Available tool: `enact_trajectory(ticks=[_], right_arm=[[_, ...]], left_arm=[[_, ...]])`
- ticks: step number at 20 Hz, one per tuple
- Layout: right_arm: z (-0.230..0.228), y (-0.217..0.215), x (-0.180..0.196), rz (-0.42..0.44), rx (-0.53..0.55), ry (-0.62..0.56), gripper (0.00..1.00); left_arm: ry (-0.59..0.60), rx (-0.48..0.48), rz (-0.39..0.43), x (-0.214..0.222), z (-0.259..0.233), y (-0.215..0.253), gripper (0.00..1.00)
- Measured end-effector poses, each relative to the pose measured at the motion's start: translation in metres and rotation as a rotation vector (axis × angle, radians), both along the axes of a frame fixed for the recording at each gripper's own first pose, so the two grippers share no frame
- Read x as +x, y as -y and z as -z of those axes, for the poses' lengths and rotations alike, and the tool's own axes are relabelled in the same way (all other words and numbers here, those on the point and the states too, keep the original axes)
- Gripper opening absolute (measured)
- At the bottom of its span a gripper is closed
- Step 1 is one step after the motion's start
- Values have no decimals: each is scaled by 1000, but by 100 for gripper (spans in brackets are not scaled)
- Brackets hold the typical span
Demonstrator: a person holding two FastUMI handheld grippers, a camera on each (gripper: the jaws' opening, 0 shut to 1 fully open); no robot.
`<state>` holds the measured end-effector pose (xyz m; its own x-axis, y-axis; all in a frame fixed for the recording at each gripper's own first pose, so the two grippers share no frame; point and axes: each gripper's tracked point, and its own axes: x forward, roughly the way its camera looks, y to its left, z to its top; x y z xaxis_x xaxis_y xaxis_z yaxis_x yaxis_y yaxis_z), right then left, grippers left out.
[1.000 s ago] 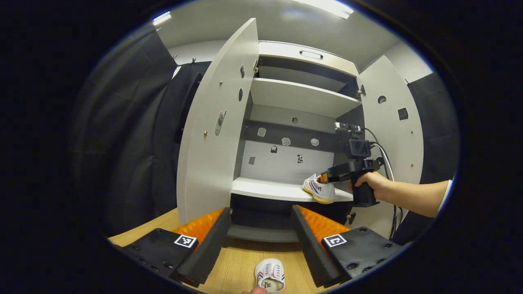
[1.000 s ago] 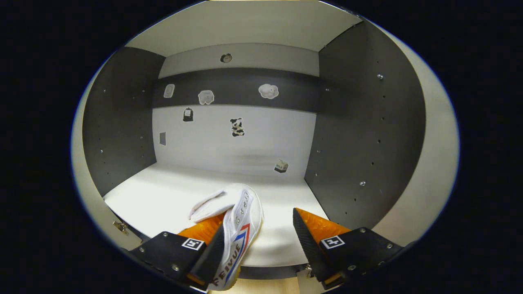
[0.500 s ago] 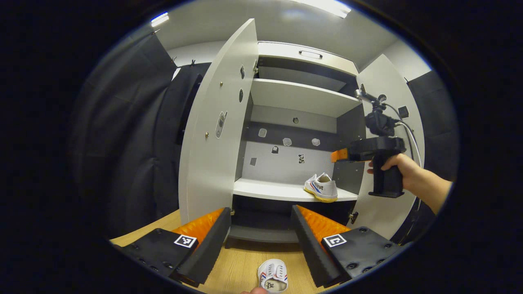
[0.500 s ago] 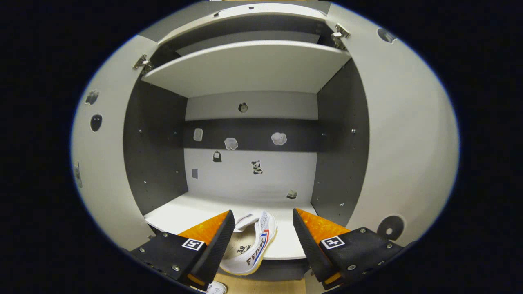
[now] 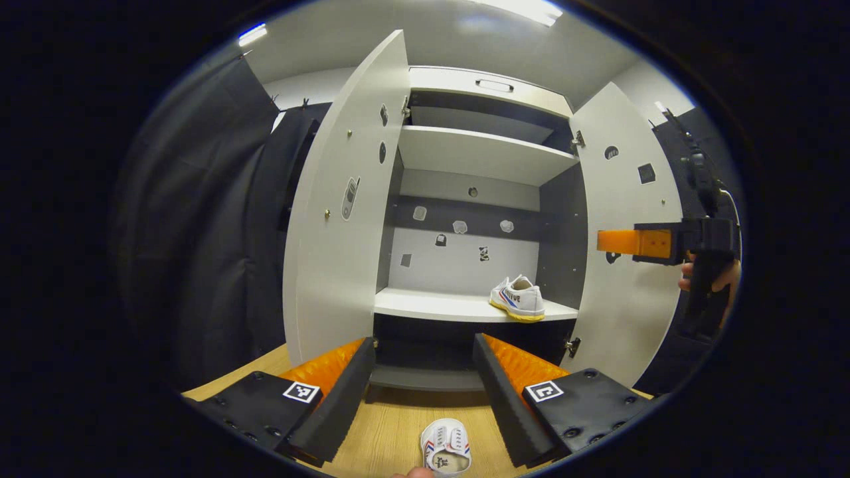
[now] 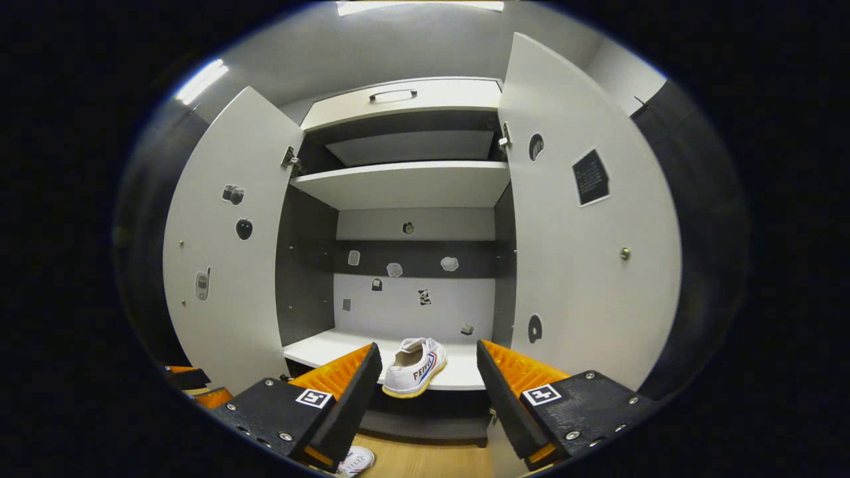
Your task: Grab one shoe with the right hand and put it into the shoe cabinet, grab the other shoe with the left hand and put it into the shoe cabinet; then close the right door with the right hand and the left door with the left hand.
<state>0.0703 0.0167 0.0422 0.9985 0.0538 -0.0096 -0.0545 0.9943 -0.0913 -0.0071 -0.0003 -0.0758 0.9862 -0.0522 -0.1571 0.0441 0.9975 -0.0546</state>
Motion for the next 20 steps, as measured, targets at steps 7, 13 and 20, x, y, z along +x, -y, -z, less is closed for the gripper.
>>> enact_trajectory(ticks=[7, 13, 20], right_arm=[[62, 8, -81, 29, 35, -17, 89], [104, 32, -94, 70, 92, -120, 89], [115, 54, -99, 135, 48, -146, 89]], left_arm=[[-204, 31, 75, -21, 84, 13, 97], [-573, 34, 177, -48, 227, 18, 97], [-813, 75, 220, -67, 327, 22, 98]])
